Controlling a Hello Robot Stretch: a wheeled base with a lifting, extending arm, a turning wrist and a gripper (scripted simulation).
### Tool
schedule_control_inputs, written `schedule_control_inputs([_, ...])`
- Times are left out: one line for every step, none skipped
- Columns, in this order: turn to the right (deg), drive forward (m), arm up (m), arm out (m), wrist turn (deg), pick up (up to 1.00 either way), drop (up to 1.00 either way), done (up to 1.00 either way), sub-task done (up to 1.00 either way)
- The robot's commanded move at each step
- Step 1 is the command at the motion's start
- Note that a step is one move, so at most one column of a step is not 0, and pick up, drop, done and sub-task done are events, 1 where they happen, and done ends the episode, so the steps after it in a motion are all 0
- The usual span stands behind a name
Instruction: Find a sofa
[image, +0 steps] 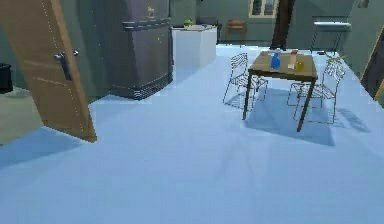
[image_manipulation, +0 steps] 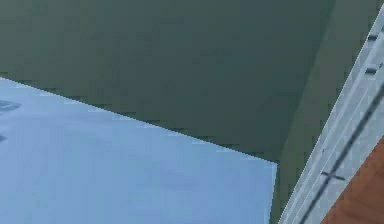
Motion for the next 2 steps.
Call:
schedule_control_inputs([-3.0, 0.0, 0.0, 0.0, 0.0, 0.0, 0.0, 0.0, 0.0])
schedule_control_inputs([0.0, 1.0, 0.0, 0.0, 0.0, 0.0, 0.0, 0.0, 0.0])
